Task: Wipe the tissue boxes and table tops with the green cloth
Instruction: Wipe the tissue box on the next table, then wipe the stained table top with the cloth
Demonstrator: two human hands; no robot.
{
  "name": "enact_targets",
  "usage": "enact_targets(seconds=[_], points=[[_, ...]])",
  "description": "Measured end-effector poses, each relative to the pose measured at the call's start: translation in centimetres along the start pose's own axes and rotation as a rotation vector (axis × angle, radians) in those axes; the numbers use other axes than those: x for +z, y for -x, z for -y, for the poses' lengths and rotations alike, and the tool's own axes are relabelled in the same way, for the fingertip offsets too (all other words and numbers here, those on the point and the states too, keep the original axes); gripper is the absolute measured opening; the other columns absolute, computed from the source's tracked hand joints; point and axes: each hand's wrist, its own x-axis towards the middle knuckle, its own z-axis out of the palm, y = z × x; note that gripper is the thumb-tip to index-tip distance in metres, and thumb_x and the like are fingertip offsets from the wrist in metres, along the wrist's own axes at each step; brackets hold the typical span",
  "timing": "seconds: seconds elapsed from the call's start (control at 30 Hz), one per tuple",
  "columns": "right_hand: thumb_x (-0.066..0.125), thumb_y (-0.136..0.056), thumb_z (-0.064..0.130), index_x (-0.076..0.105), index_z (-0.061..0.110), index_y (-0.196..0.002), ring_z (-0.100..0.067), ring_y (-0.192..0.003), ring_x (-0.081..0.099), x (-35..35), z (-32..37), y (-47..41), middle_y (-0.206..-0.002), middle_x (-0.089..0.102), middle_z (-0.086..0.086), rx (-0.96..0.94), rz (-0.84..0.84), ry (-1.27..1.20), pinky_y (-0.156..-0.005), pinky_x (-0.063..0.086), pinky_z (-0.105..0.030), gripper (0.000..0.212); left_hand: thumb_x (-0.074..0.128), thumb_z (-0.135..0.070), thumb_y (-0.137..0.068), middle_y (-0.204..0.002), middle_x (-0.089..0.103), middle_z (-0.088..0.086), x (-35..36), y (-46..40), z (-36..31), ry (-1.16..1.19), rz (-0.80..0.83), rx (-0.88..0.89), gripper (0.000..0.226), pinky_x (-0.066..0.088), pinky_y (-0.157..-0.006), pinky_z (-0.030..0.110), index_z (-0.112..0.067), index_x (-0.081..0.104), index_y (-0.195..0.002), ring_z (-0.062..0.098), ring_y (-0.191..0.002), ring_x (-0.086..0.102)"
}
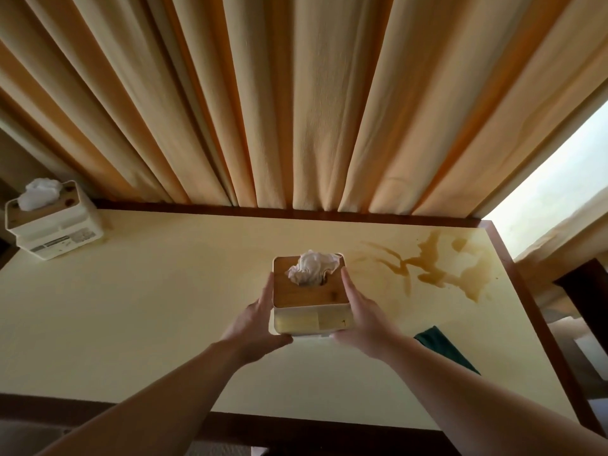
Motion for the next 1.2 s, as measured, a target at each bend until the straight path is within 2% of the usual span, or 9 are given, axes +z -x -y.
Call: enact_targets(seconds=[0.17, 0.3, 0.43, 0.53, 0.6, 0.7, 0.83, 1.07, 1.2], points=[[0.081, -0.083, 0.051, -0.025, 0.047, -0.157, -0.018, -0.125, 0.056, -1.3, -0.1, -1.0, -0.143, 0.056, -0.002, -0.015, -0.035, -0.057, -0.104, 0.05, -0.037, 0.129, 0.072, -0.057, -0.088, -0.159, 0.046, -0.003, -1.7, 0.2, -0.7, -0.041, -0.039, -0.033, 0.122, 0.046, -0.11, 0.041, -0.046, -0.031, -0.153, 0.025, -0.14, 0.051], [0.082, -0.088, 0.038, -0.007, 0.035, -0.165, -0.018, -0.131, 0.055, -3.3, 1.4, -2.5, -0.151, 0.054, 0.0, -0.019, -0.082, -0.126, -0.102, 0.042, -0.026, 0.118, 0.067, -0.063, -0.089, -0.155, 0.05, -0.003, -3.9, -0.8, -1.1, -0.029, -0.083, -0.083, 0.108, 0.049, -0.108, 0.051, -0.045, -0.014, -0.159, 0.027, -0.138, 0.053], [0.079, -0.089, 0.044, 0.002, 0.04, -0.164, -0.024, -0.138, 0.052, -4.7, 3.2, -4.9, -0.155, 0.051, -0.002, 0.026, -0.151, -0.206, -0.11, 0.049, -0.046, 0.108, 0.054, -0.065, -0.096, -0.153, 0.053, 0.001, -6.0, -2.0, -1.7, 0.018, -0.106, -0.155, 0.095, 0.047, -0.11, 0.053, -0.041, -0.01, -0.162, 0.027, -0.137, 0.054], [0.077, -0.09, 0.046, 0.011, 0.038, -0.164, -0.023, -0.133, 0.058, -5.1, 4.5, -6.7, -0.151, 0.056, -0.003, 0.053, -0.187, -0.249, -0.106, 0.053, -0.048, 0.1, 0.045, -0.064, -0.099, -0.153, 0.053, 0.002, -7.3, -3.0, -2.1, 0.076, -0.12, -0.238, 0.084, 0.048, -0.109, 0.053, -0.042, -0.006, -0.161, 0.029, -0.133, 0.057], [0.076, -0.09, 0.049, 0.018, 0.038, -0.163, -0.023, -0.129, 0.06, -5.0, 5.4, -7.9, -0.149, 0.059, -0.004, 0.076, -0.197, -0.274, -0.105, 0.053, -0.048, 0.094, 0.042, -0.064, -0.101, -0.153, 0.053, 0.001, -8.0, -3.5, -1.9, 0.068, -0.138, -0.286, 0.078, 0.05, -0.102, 0.049, -0.044, -0.004, -0.161, 0.03, -0.126, 0.06], [0.072, -0.092, 0.053, 0.022, 0.039, -0.162, -0.024, -0.129, 0.06, -4.5, 6.4, -9.2, -0.148, 0.059, -0.005, 0.109, -0.189, -0.307, -0.106, 0.052, -0.05, 0.087, 0.038, -0.067, -0.101, -0.15, 0.056, 0.002, -8.7, -4.2, -0.9, 0.05, -0.158, -0.334, 0.076, 0.048, -0.09, 0.041, -0.045, -0.003, -0.161, 0.03, -0.12, 0.062], [0.067, -0.096, 0.052, 0.023, 0.038, -0.163, -0.026, -0.127, 0.06, -3.8, 7.3, -10.3, -0.147, 0.059, -0.006, 0.125, -0.193, -0.296, -0.106, 0.052, -0.048, 0.081, 0.034, -0.073, -0.098, -0.142, 0.062, 0.005, -9.2, -5.0, 0.3, 0.057, -0.14, -0.393, 0.078, 0.046, -0.084, 0.039, -0.046, -0.004, -0.16, 0.031, -0.116, 0.062], [0.057, -0.102, 0.051, 0.026, 0.034, -0.163, -0.03, -0.133, 0.056, -2.7, 8.0, -11.2, -0.154, 0.052, -0.009, 0.107, -0.248, -0.235, -0.102, 0.05, -0.038, 0.07, 0.025, -0.075, -0.098, -0.139, 0.063, 0.009, -9.3, -5.6, 0.7, 0.031, -0.127, -0.401, 0.078, 0.047, -0.085, 0.041, -0.04, 0.0, -0.162, 0.034, -0.113, 0.062], [0.052, -0.106, 0.047, 0.024, 0.031, -0.165, -0.031, -0.134, 0.056, -2.5, 8.1, -11.3, -0.157, 0.05, -0.008, 0.084, -0.262, -0.201, -0.097, 0.047, -0.03, 0.067, 0.02, -0.08, -0.094, -0.138, 0.062, 0.013, -9.5, -5.7, 0.8, -0.028, -0.123, -0.389, 0.078, 0.052, -0.095, 0.047, -0.044, 0.0, -0.161, 0.039, -0.115, 0.061]])
